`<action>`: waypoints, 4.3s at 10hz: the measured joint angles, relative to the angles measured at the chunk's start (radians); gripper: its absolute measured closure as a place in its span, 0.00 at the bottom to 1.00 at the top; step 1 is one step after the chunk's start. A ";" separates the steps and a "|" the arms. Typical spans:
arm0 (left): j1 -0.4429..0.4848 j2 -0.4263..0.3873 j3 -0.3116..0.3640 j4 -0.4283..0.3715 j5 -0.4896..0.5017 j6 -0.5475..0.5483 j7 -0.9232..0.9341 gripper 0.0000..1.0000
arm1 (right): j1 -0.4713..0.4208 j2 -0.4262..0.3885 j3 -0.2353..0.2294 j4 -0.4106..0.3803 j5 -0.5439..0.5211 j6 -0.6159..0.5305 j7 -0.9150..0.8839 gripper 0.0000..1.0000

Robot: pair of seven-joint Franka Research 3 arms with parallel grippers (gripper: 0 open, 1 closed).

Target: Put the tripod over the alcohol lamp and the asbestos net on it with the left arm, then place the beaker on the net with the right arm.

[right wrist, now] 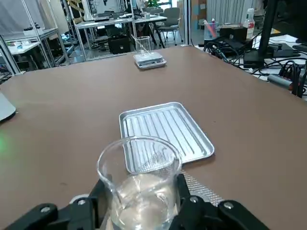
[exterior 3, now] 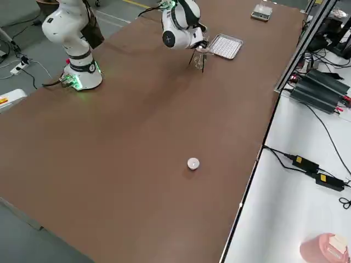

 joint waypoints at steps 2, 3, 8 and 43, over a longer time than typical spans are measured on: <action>0.001 0.003 0.001 -0.002 0.000 0.000 0.001 0.01 | 0.010 0.007 0.000 0.001 0.011 0.000 -0.001 0.41; 0.003 0.006 0.001 -0.002 0.001 0.000 0.002 0.01 | 0.017 0.009 0.000 0.001 0.018 0.000 -0.002 0.41; 0.005 0.062 -0.005 -0.007 0.068 0.000 0.003 0.01 | 0.028 0.015 -0.003 0.010 0.033 0.001 -0.004 0.41; 0.014 0.059 -0.005 0.005 0.091 0.046 0.003 0.01 | -0.826 -0.021 0.658 -0.139 -0.120 0.012 -0.009 0.00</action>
